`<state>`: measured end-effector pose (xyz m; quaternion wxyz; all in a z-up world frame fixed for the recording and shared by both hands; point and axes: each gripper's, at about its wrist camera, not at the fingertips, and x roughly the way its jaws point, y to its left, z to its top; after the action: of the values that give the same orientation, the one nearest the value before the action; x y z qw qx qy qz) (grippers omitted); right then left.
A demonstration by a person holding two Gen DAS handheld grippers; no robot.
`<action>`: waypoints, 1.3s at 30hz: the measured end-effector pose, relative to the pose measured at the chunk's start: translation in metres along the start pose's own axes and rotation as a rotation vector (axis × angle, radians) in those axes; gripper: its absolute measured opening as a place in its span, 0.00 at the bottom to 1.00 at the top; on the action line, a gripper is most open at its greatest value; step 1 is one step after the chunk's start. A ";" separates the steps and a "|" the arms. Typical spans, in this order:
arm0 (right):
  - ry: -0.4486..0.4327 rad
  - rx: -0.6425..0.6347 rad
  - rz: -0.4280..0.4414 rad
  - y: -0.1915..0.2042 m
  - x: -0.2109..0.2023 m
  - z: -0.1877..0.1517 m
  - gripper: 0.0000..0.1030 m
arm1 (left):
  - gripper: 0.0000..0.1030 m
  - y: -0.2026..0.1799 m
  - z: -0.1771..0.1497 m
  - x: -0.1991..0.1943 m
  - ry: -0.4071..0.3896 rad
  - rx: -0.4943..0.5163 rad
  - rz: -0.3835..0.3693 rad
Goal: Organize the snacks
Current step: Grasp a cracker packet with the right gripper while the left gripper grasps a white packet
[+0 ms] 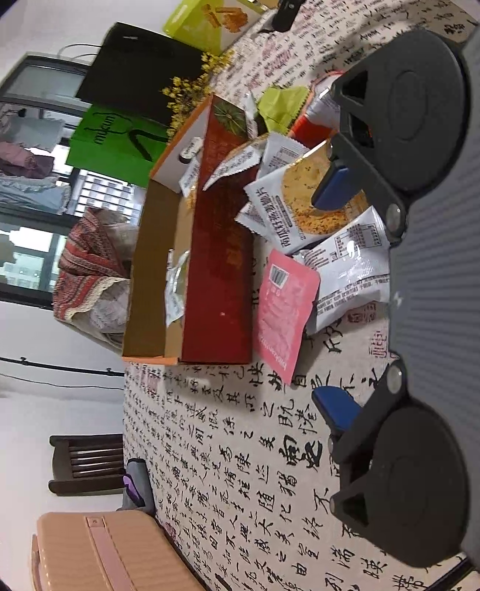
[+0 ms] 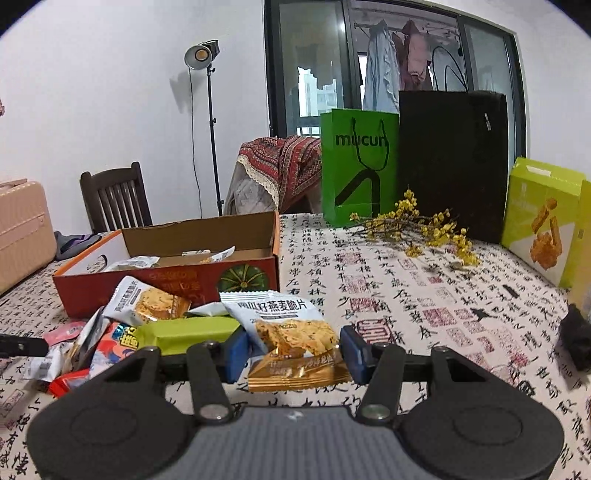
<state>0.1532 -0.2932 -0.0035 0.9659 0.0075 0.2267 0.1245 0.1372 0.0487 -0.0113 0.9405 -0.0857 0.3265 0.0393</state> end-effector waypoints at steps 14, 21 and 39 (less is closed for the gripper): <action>0.029 0.025 0.022 -0.002 0.007 -0.010 0.51 | 1.00 -0.005 0.009 0.029 0.070 -0.001 0.073; 0.030 0.030 0.031 -0.004 0.009 -0.010 0.51 | 0.92 -0.008 0.000 0.024 0.067 -0.016 0.079; 0.015 0.019 0.059 0.006 -0.006 -0.013 0.51 | 0.43 -0.002 -0.002 -0.019 -0.017 -0.040 -0.006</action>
<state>0.1408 -0.2891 -0.0116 0.9600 0.0224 0.2348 0.1510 0.1217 0.0459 -0.0009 0.9414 -0.1053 0.3176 0.0436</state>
